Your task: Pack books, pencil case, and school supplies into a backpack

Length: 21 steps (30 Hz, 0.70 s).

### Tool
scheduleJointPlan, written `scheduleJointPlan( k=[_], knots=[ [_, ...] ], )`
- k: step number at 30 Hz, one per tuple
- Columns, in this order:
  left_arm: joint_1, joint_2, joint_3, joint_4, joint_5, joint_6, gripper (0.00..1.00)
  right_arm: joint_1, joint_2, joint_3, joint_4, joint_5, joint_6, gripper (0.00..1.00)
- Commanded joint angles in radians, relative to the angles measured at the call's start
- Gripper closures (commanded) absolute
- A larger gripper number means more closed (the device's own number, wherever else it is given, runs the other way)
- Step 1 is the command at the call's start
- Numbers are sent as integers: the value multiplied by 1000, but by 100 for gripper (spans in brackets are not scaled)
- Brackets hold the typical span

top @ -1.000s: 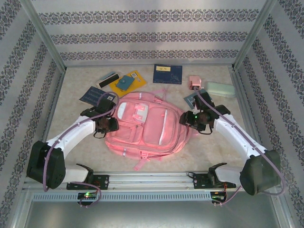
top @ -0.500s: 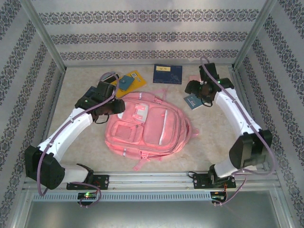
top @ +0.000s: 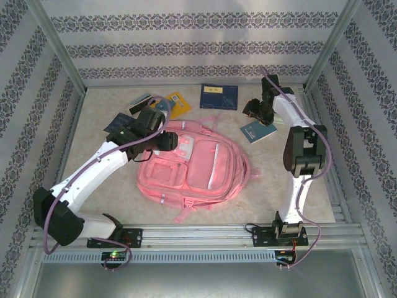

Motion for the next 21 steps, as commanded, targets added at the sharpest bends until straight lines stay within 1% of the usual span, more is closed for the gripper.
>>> scheduleJointPlan(
  k=[1, 4, 5, 11, 17, 19, 21],
  knots=[
    [22, 39, 40, -13, 11, 30, 48, -6, 94, 89, 16, -108, -38, 30],
    [30, 61, 45, 10, 50, 19, 47, -7, 178, 166, -98, -83, -39, 32],
    [31, 68, 47, 11, 61, 21, 48, -7, 185, 164, -112, -77, -37, 33],
    [33, 91, 33, 46, 123, 30, 47, -6, 163, 46, -122, -14, 31, 35],
    [32, 75, 2, 66, 138, 14, 47, -12, 27, -194, -67, 5, 101, 35],
    [32, 80, 1, 76, 146, 3, 47, -19, -48, -293, -42, 15, 127, 35],
    [32, 92, 16, 70, 153, 0, 47, -27, -121, -397, -17, -9, 169, 35]
  ],
)
